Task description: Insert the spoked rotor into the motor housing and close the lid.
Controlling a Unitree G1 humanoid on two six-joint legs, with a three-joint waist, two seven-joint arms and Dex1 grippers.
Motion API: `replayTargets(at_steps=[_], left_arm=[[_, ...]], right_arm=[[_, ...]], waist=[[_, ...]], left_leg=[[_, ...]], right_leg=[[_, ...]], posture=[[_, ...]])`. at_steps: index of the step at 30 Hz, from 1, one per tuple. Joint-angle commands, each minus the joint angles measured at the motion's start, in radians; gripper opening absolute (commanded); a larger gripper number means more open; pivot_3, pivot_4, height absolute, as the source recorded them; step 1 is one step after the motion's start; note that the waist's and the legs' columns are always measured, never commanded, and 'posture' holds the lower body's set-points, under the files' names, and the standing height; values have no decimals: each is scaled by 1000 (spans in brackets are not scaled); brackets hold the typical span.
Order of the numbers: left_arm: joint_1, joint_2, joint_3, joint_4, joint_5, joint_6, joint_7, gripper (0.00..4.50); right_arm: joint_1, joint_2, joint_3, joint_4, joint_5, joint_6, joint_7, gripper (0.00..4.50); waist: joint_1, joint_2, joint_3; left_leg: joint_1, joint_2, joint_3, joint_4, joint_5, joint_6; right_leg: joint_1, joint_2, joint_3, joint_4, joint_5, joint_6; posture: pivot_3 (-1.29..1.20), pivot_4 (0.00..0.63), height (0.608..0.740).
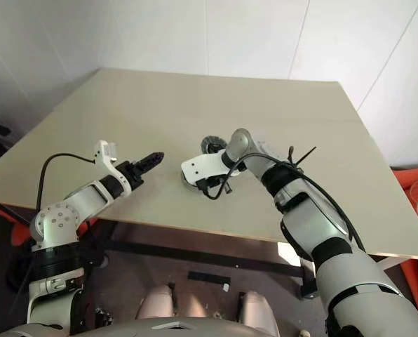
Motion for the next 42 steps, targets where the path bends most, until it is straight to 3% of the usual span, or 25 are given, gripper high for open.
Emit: replayTargets(at_steps=[1,16,23,33,42], left_arm=[[-8,-10,-2,-22,-8,-28,-2,4500],[12,-48,-24,-9,4,-61,-3,4500],[20,-58,-32,-12,3,-68,1,4500],[37,-57,-30,-23,-6,-67,9,4500],[44,-68,-33,-26,-10,-73,18,4500]], right_arm=[[-6,-63,-5,-59,-6,-40,44,26],[49,-179,-46,-353,70,79,179,26],[68,-133,-63,-504,136,452,176,26],[98,-185,-12,-626,185,686,209,26],[58,-144,23,-603,215,982,163,26]], waist=[[6,0,0],[9,-1,1],[9,-1,1],[14,-1,1],[13,-1,1]], left_leg=[[0,0,0,0,0,0],[0,1,0,0,0,0],[0,1,0,0,0,0],[0,1,0,0,0,0],[1,2,0,0,0,-1]], right_leg=[[0,0,0,0,0,0],[-1,0,0,0,0,0],[-1,1,0,1,0,0],[-1,0,0,1,0,0],[-1,1,0,1,0,0]], posture=[[0,0,740],[0,0,740],[0,0,740],[0,0,740],[0,0,740]])
